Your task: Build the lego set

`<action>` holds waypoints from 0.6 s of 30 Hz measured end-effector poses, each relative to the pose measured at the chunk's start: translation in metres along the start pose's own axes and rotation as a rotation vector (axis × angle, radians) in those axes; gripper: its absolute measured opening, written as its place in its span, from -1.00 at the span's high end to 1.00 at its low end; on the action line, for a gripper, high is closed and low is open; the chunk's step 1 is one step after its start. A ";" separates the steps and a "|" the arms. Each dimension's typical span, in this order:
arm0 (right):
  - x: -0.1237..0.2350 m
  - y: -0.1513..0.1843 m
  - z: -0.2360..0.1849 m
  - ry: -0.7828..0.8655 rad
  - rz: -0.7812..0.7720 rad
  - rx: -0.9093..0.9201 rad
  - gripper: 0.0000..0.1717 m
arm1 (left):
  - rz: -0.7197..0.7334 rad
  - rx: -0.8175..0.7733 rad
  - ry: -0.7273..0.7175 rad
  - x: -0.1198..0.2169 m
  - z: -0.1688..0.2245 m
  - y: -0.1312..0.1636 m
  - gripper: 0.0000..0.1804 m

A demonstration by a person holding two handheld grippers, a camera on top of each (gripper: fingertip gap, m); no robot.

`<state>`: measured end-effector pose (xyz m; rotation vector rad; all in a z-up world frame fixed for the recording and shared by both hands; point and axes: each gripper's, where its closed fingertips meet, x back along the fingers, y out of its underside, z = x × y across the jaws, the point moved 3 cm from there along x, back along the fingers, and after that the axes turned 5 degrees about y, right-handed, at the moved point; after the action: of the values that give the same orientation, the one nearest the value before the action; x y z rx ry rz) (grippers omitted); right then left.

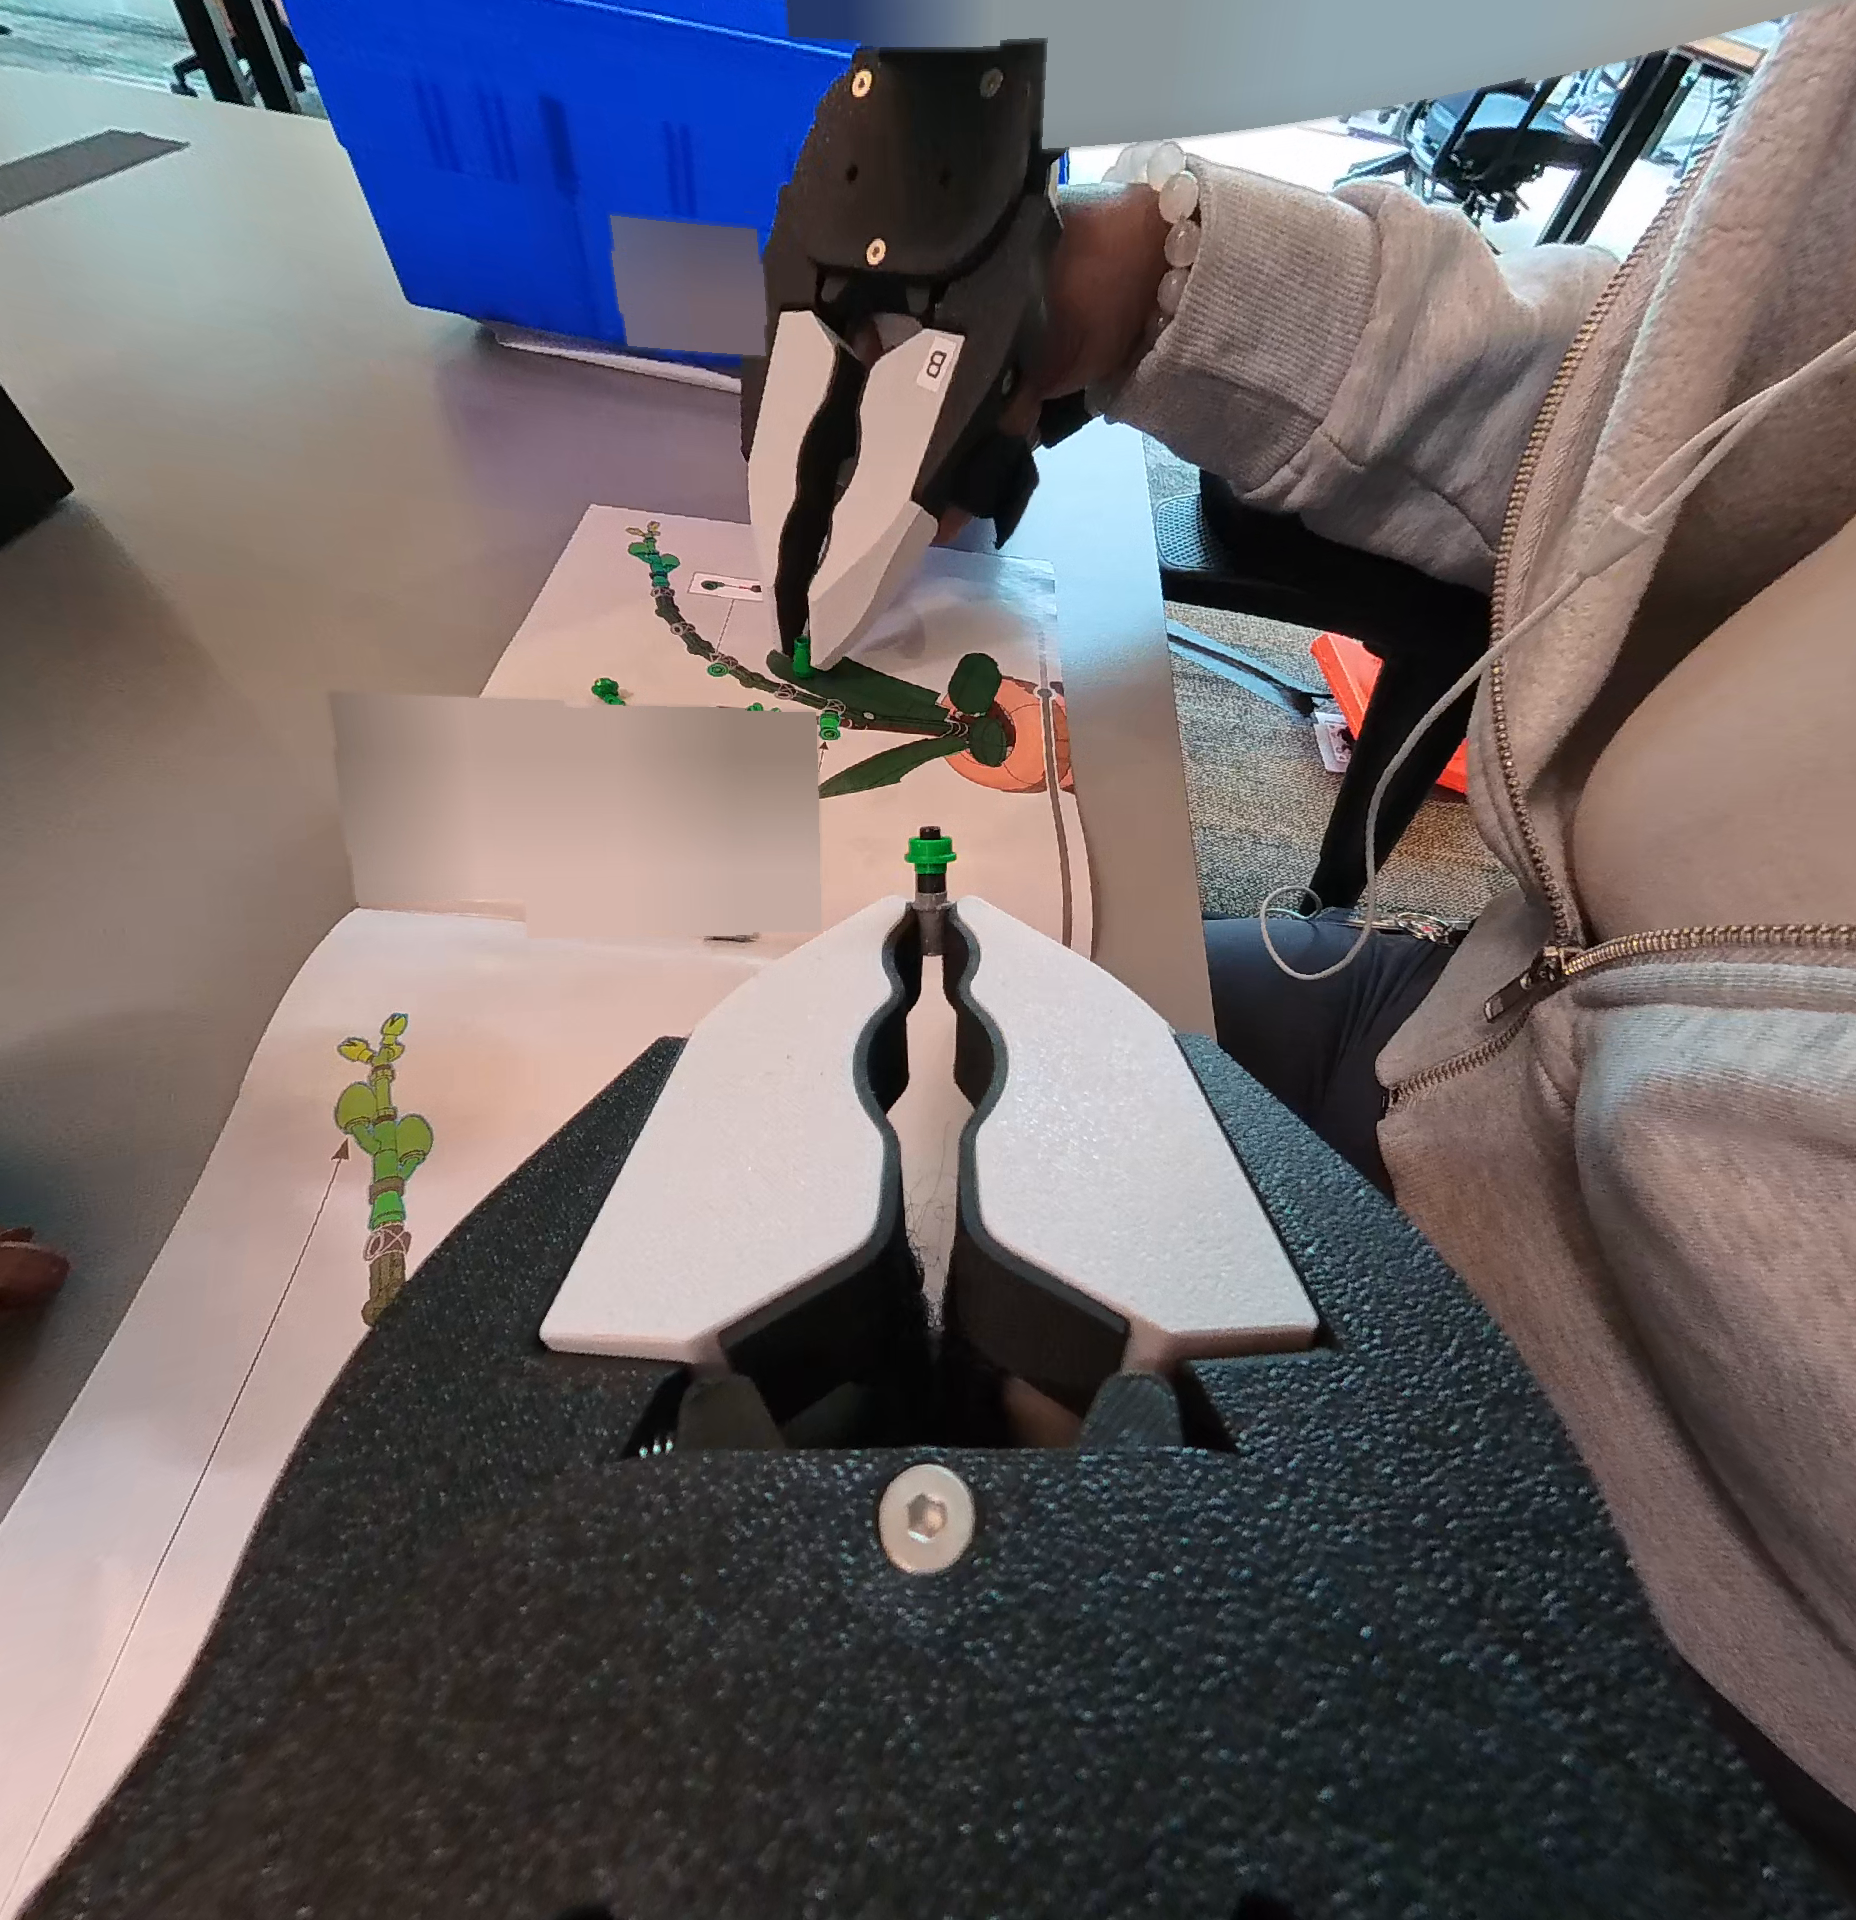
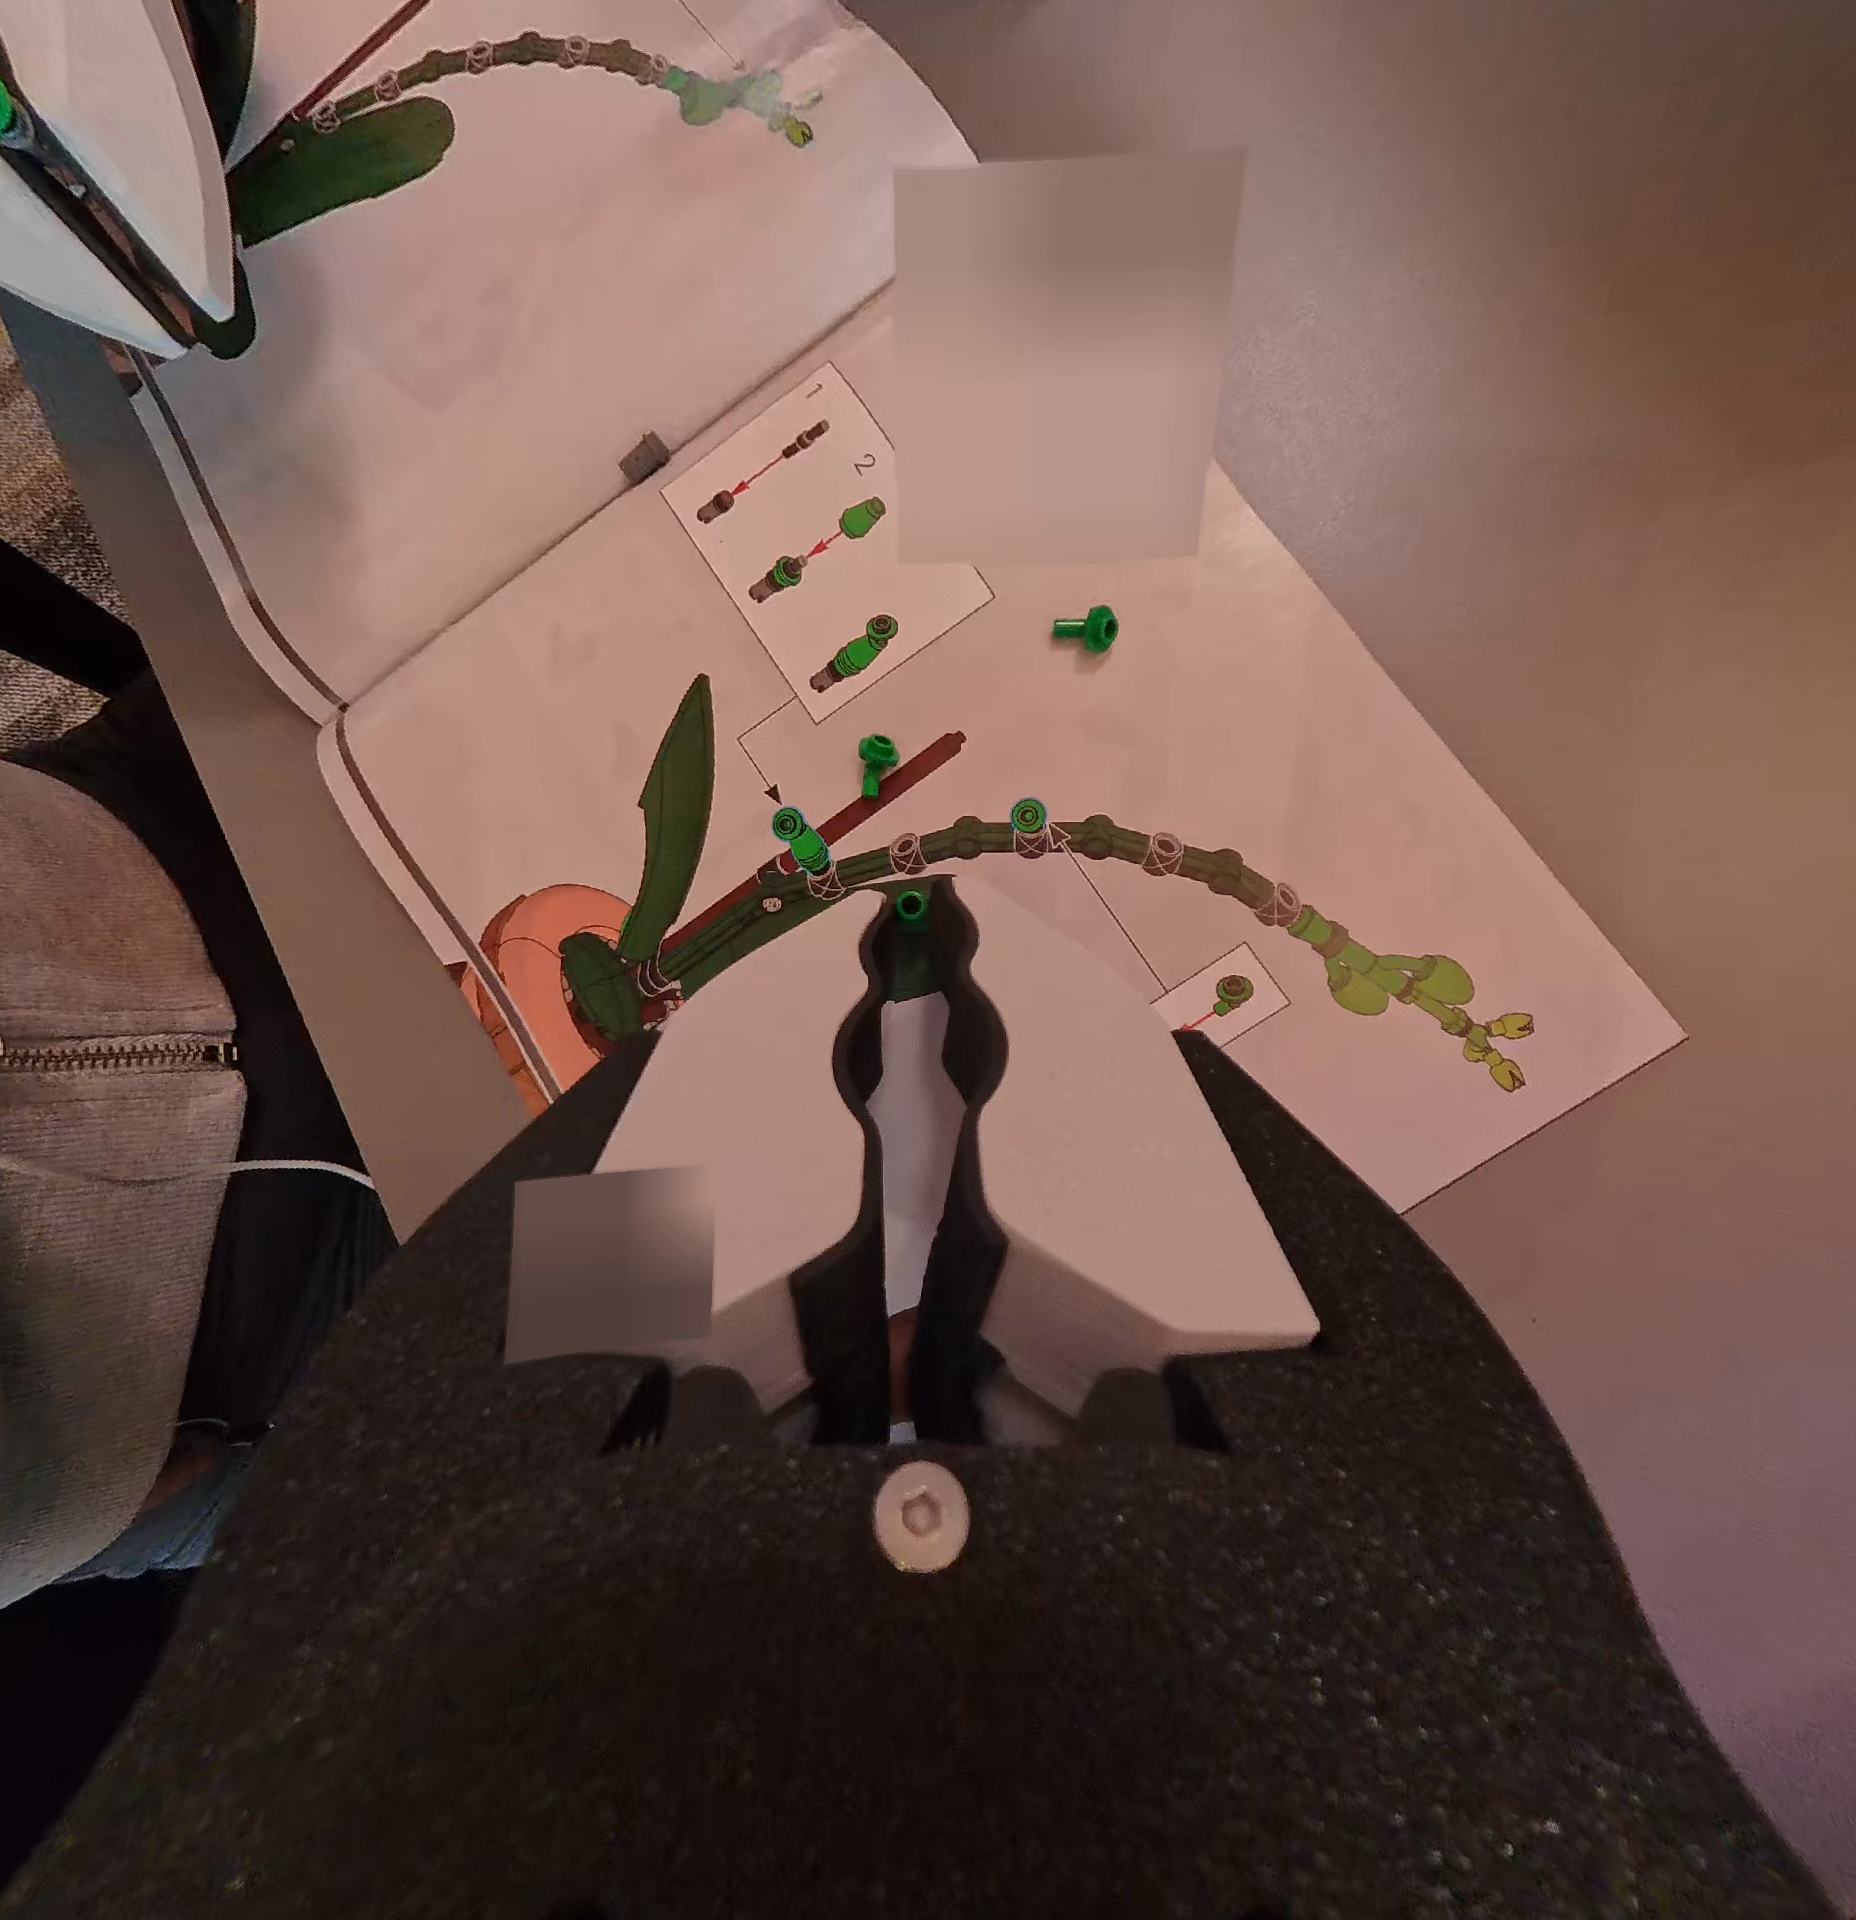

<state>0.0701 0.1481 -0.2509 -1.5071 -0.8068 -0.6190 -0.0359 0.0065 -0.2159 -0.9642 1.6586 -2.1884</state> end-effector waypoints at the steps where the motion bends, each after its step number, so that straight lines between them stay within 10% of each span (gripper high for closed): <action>1: 0.000 0.000 0.000 0.000 0.000 0.001 0.94 | 0.000 0.000 0.000 0.000 0.000 0.000 0.97; 18: 0.000 -0.001 -0.003 -0.018 0.004 0.019 0.78 | -0.002 0.001 0.003 0.000 0.000 0.000 0.97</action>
<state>0.0691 0.1451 -0.2501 -1.4983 -0.8212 -0.5941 -0.0360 0.0070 -0.2162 -0.9634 1.6588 -2.1923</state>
